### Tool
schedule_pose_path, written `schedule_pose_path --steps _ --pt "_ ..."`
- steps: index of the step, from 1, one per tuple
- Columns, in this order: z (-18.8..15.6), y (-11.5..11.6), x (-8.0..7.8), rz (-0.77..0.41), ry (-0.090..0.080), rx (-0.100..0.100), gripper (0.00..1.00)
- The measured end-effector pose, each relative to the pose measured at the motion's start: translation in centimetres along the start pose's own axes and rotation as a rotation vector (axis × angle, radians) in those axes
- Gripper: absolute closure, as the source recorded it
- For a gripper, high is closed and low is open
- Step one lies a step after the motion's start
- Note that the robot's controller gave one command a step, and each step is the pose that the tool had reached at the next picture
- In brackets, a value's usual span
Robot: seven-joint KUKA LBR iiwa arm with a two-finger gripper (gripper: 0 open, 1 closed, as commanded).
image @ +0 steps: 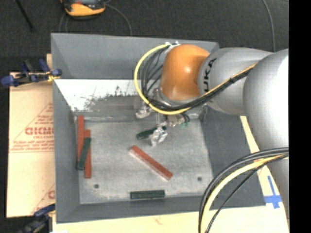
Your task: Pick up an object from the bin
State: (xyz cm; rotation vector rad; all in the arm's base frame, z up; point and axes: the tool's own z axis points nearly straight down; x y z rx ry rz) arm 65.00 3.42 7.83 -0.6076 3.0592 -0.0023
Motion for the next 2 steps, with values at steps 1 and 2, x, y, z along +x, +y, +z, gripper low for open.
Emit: schedule_pose_path --steps 1,2 --pt "-0.12 -0.04 0.38 0.001 0.027 -0.005 1.00" --pt "-0.14 -0.04 0.35 0.001 0.026 -0.005 1.00"
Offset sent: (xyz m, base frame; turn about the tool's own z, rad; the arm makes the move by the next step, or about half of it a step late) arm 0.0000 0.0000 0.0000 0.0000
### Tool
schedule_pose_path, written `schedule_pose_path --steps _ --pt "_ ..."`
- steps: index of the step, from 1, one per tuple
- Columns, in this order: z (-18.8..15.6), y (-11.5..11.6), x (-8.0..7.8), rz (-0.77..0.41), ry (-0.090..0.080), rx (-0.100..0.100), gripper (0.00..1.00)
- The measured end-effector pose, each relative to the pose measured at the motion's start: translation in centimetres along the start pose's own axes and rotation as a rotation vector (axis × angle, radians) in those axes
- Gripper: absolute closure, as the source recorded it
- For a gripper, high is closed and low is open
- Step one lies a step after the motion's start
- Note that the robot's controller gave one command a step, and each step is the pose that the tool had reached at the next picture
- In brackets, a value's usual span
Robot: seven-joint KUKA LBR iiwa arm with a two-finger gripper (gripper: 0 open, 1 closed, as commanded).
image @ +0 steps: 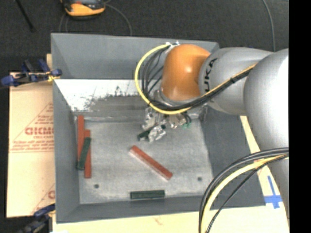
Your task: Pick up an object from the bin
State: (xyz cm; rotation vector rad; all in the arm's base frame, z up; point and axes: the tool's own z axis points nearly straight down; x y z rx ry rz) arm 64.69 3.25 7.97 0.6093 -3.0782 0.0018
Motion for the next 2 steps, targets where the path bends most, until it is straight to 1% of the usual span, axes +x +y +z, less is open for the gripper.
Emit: schedule_pose_path --steps 1,2 --pt "-16.31 3.67 -0.33 0.068 -0.017 0.001 1.00" --pt "-16.10 3.67 -0.26 0.068 -0.013 0.000 1.00"
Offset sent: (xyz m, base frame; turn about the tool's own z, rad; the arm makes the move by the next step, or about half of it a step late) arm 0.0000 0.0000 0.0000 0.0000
